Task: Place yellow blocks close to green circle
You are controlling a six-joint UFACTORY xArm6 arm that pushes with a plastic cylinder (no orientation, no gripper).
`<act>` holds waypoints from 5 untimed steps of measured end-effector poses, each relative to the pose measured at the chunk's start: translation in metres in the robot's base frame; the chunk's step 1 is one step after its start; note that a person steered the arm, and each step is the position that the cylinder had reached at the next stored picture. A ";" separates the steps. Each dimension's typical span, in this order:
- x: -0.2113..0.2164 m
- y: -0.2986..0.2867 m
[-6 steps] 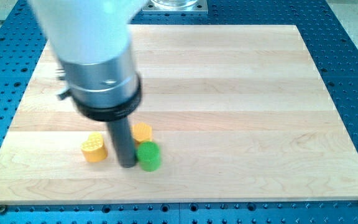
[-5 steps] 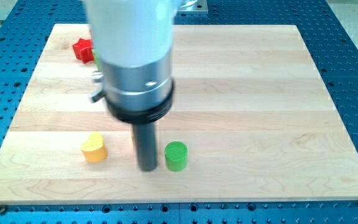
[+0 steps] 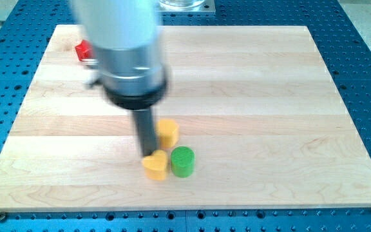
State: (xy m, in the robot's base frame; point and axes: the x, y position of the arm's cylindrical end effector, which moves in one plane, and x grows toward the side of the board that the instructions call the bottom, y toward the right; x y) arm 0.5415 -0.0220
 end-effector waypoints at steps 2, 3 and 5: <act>-0.044 -0.050; -0.067 0.006; -0.021 0.033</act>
